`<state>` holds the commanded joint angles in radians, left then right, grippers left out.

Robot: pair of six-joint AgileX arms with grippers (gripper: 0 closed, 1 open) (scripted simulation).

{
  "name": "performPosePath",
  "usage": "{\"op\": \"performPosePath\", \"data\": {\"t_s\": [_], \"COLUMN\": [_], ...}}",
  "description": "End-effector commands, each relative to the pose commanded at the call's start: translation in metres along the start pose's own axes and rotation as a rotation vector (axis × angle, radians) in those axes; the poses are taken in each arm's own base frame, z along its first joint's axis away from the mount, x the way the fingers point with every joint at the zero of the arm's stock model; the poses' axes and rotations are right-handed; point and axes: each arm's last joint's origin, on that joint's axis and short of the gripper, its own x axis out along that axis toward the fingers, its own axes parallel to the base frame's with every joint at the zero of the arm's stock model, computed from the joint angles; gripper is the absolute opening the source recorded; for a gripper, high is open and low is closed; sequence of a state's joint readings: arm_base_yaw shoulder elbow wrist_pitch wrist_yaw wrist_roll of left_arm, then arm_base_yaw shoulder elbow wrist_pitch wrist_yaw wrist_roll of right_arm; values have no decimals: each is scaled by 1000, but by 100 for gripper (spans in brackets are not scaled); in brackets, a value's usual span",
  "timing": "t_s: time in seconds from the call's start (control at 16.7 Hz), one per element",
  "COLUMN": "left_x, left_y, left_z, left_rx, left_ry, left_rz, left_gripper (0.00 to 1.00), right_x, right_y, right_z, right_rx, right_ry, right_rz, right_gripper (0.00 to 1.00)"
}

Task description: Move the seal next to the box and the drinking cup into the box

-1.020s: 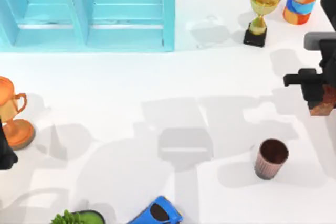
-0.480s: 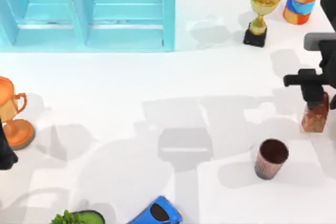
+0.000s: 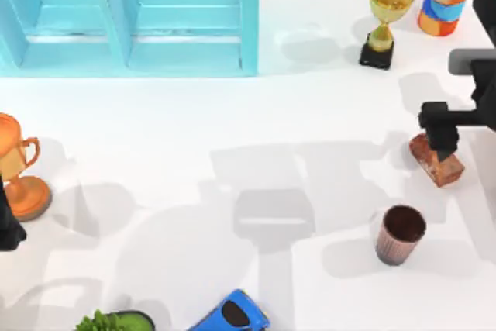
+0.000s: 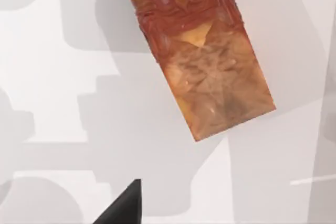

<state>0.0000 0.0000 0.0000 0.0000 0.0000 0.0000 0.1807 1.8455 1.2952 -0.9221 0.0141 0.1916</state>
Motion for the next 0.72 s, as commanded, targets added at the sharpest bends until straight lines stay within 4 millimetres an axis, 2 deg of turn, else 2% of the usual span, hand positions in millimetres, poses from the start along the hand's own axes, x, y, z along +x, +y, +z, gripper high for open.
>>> {"op": "performPosePath", "data": {"t_s": [0.48,0.6,0.72], "left_x": [0,0,0], "left_y": [0,0,0], "left_z": [0,0,0], "left_rx": [0,0,0], "left_ry": [0,0,0], "left_rz": [0,0,0], "left_gripper": [100,100,100], "right_x": [-3,-18,-42], "right_y": [1,2,2], "right_z": [1,6,10], "right_rx": [-1,-1,-1], "right_ry": [2,1,4], "right_rz": [0,0,-1], "right_gripper": [100,100,100]}}
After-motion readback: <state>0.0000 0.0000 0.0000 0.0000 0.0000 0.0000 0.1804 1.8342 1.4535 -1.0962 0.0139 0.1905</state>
